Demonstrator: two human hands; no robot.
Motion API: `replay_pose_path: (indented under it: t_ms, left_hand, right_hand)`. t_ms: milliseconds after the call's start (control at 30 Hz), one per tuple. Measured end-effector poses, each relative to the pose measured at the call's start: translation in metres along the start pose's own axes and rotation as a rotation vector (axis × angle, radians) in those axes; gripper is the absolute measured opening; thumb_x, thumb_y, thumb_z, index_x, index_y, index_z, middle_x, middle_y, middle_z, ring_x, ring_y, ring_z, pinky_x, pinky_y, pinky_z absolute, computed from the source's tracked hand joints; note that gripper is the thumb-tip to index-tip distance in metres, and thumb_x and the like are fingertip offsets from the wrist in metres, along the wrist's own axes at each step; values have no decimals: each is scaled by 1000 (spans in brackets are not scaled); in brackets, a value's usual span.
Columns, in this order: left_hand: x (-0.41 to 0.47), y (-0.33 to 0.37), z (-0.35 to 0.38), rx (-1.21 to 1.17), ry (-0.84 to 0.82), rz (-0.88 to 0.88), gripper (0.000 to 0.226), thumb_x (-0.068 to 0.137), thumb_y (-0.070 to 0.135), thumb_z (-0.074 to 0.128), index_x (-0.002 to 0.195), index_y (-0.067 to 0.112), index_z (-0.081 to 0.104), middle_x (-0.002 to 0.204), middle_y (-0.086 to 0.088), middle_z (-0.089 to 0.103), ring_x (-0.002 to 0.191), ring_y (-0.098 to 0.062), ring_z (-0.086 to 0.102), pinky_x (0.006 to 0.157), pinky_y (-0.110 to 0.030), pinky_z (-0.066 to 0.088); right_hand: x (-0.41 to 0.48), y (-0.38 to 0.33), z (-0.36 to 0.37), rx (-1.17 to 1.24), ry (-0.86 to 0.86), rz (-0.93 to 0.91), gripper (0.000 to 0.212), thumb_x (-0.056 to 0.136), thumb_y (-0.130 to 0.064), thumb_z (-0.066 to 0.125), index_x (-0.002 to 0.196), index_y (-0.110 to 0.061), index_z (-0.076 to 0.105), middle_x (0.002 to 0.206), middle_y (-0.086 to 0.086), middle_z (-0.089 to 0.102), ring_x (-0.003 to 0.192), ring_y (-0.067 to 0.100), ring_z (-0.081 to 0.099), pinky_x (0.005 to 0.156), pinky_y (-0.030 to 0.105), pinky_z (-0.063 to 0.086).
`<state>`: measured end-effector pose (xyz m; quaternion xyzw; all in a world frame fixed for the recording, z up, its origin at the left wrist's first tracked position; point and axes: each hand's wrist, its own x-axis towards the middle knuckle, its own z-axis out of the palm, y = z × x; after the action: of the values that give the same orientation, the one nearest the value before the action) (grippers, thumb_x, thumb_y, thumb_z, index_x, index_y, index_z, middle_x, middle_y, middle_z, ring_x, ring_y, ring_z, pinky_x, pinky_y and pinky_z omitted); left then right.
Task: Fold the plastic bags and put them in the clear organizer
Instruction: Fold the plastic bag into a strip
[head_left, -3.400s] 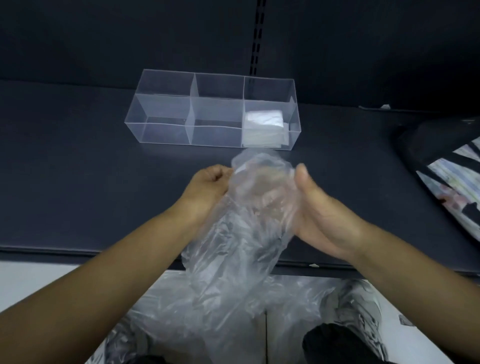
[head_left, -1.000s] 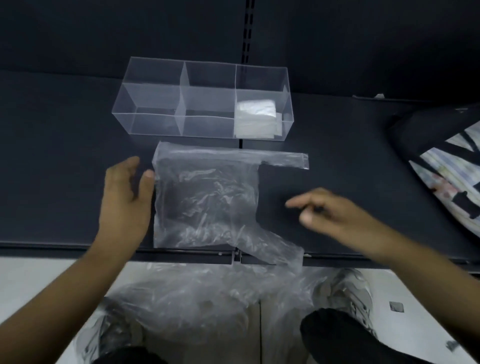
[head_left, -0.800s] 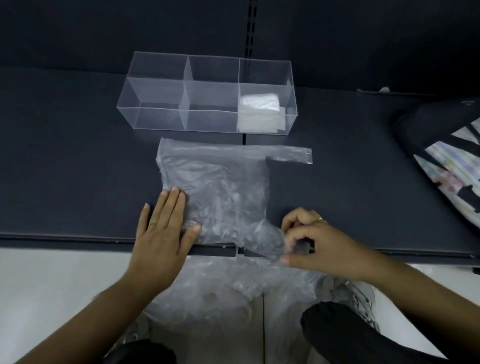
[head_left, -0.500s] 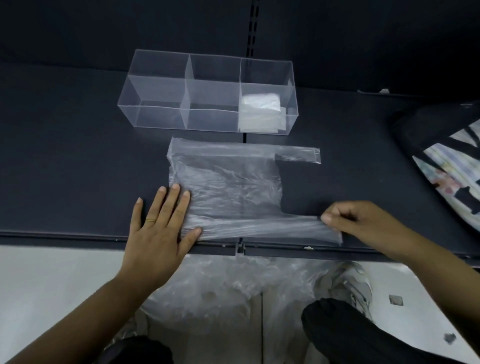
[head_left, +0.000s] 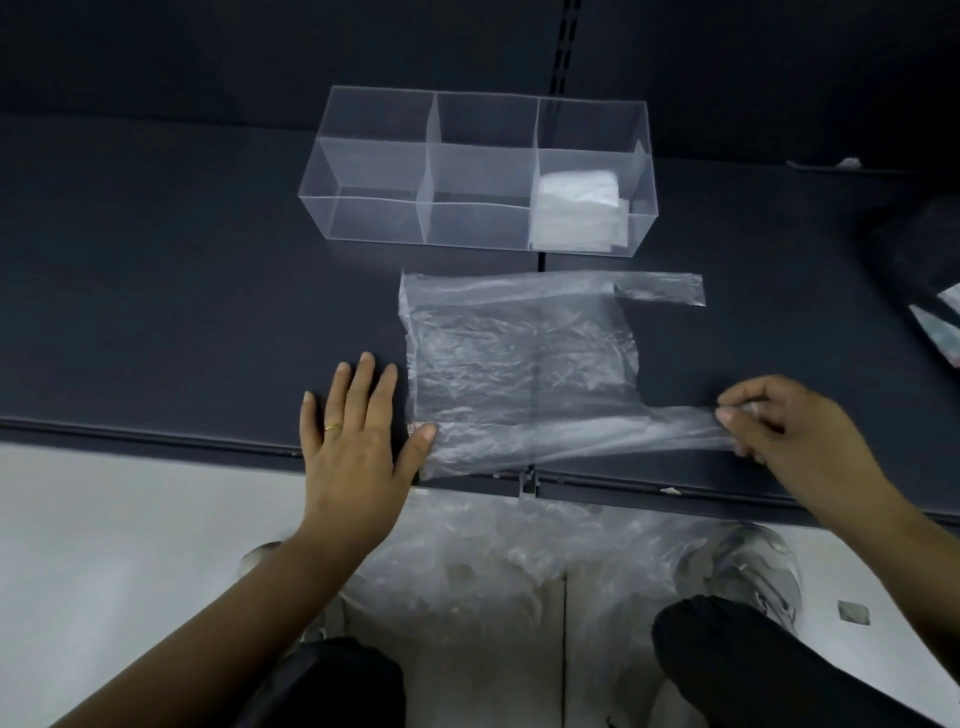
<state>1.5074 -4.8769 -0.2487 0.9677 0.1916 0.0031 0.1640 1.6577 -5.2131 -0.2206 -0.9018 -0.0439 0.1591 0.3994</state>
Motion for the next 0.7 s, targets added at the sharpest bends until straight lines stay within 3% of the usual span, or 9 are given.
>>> replay_pose_path:
  t_ms: [67, 133, 233, 267, 333, 433, 500, 600, 700]
  left_hand:
    - [1, -1, -3, -78, 15, -9, 57, 97, 43, 40, 147, 17, 34, 158, -1, 23, 148, -18, 9, 118, -39, -2]
    - [-2, -2, -10, -251, 73, -40, 42, 97, 23, 51, 138, 15, 48, 146, -1, 43, 138, -20, 33, 115, -35, 20]
    - [-13, -3, -26, -556, 105, -239, 22, 95, 21, 54, 117, 21, 60, 100, 8, 67, 87, -7, 64, 74, -12, 48]
    - [-17, -3, -32, -686, 33, -349, 18, 95, 25, 56, 109, 18, 62, 86, 6, 71, 73, -9, 67, 61, -12, 50]
    - [-21, -6, -40, -950, -250, -584, 40, 88, 42, 61, 101, 5, 66, 77, -6, 74, 68, -20, 71, 54, -21, 54]
    - [-27, -4, -43, -1206, -836, -805, 76, 69, 64, 63, 109, -1, 65, 101, -19, 72, 93, -32, 71, 69, -32, 58]
    - [-28, 3, -39, -1499, -1040, -842, 77, 80, 63, 57, 122, -2, 62, 122, -21, 64, 112, -33, 63, 83, -36, 56]
    - [-18, 14, -38, -1842, -898, -879, 63, 84, 54, 56, 111, -2, 69, 123, -17, 64, 113, -27, 63, 83, -34, 56]
    - [-9, 12, -41, -1926, -613, -990, 26, 72, 28, 71, 85, 6, 73, 87, -6, 72, 76, -16, 71, 59, -25, 57]
  right_hand:
    - [-1, 2, -1, 21, 15, 13, 6, 89, -22, 63, 83, -24, 63, 55, -2, 61, 48, 4, 51, 48, 13, 41]
    - [0, 1, -3, 141, -6, 77, 7, 91, -20, 62, 85, -20, 64, 51, -4, 55, 46, 1, 46, 45, 12, 39]
    - [1, -3, -5, 204, -39, 130, 4, 91, -18, 63, 87, -18, 64, 49, -5, 54, 44, 0, 45, 42, 11, 39]
    - [0, -6, -6, 218, -56, 148, 3, 90, -17, 63, 88, -18, 64, 48, -4, 53, 43, 1, 44, 41, 12, 39]
    - [-3, -12, -6, 350, -120, 210, 4, 89, -14, 62, 92, -13, 64, 49, -2, 48, 43, 5, 40, 36, 15, 34]
    - [-7, -23, -8, 782, -312, 346, 14, 79, -18, 64, 90, -9, 68, 52, -1, 38, 41, 5, 35, 32, 15, 28]
    - [-7, -29, -13, 973, -472, 362, 16, 76, -21, 74, 90, -12, 70, 52, -5, 37, 40, 3, 34, 30, 15, 29]
    - [-4, -28, -22, 939, -568, 269, 36, 71, -31, 84, 96, -12, 69, 51, -5, 38, 40, 4, 34, 31, 15, 31]
    - [-3, -16, -32, 687, -502, 222, 53, 67, -40, 86, 103, -8, 65, 50, -2, 35, 39, 7, 31, 37, 14, 31]
